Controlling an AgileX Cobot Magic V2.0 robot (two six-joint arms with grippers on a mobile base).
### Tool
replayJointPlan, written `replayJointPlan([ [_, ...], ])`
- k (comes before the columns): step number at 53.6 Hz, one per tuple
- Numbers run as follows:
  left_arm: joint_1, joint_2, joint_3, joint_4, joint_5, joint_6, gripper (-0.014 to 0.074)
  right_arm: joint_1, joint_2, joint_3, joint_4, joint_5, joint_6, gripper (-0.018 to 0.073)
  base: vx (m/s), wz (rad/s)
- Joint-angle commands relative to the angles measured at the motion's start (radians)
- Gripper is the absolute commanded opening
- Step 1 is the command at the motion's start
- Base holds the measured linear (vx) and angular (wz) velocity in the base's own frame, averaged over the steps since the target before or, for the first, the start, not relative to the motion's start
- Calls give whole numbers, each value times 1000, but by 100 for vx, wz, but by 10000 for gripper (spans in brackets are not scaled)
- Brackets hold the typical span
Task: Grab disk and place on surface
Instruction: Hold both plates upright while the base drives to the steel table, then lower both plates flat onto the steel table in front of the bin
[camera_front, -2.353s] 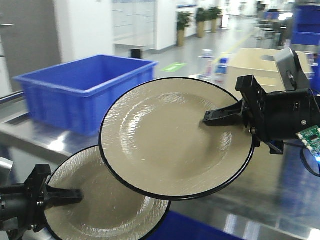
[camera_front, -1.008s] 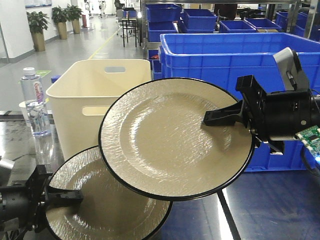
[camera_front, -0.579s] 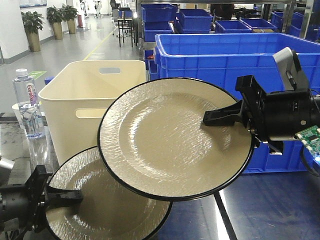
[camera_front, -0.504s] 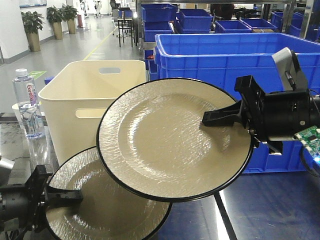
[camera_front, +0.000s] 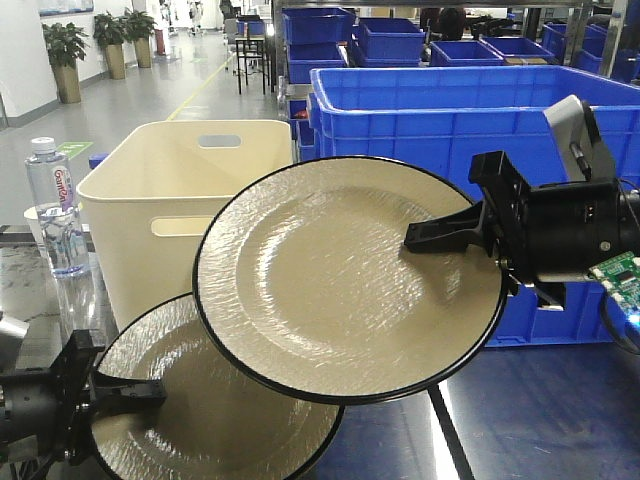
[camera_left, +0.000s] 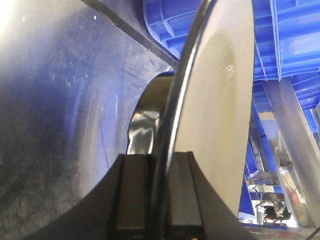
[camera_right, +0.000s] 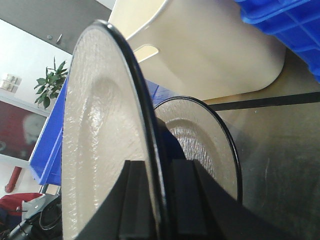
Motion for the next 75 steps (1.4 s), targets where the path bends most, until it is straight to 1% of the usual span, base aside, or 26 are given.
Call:
replayJointPlan([
  [1,-3,-36,-29,-113,43,-11,0,-4,-37,-39,121,-40,5,-8,0,0],
  [5,-15,-36,-29,-66,-8,-11,0,-4,-37,-39,121,-57,5,-8,0,0],
  [10,-34,-34,-28,43,-53,-17,0,-4,-37,-39,121,-69,5,-8,0,0],
  [14,-52,-32,-22,83,-60,-41,0,-4,-37,-39,121,-83,5,-8,0,0],
  [22,-91,-20,-22,90,-66,-44,0,-4,-37,-39,121,-94,5,-8,0,0],
  [30,-117,6,-22,97,-75,-44,6,-4,-37,-39,121,-95,3,-8,0,0],
  [36,-129,24,-22,125,-94,-56,23,-4,-37,-39,120,-93,4,-4,0,0],
  [41,-129,35,-23,149,-97,-73,55,-4,-37,-39,120,-91,4,-3,0,0],
  [46,-129,35,-25,177,-107,-73,111,-4,-37,-39,119,-91,4,-1,0,0],
  [51,-127,34,-25,209,-128,-71,200,-4,-37,-39,115,-91,4,0,0,0],
  [62,-127,31,-29,315,-142,-54,464,-4,-37,-39,66,-91,4,2,0,0],
  [67,-118,31,-44,361,-134,-55,553,-4,-37,-39,39,-89,4,2,0,0],
  [72,-90,22,-66,361,-96,-55,596,-4,-37,-39,20,-82,4,2,0,0],
  [75,-69,5,-79,364,-78,-55,603,-4,-37,-39,14,-75,4,2,0,0],
])
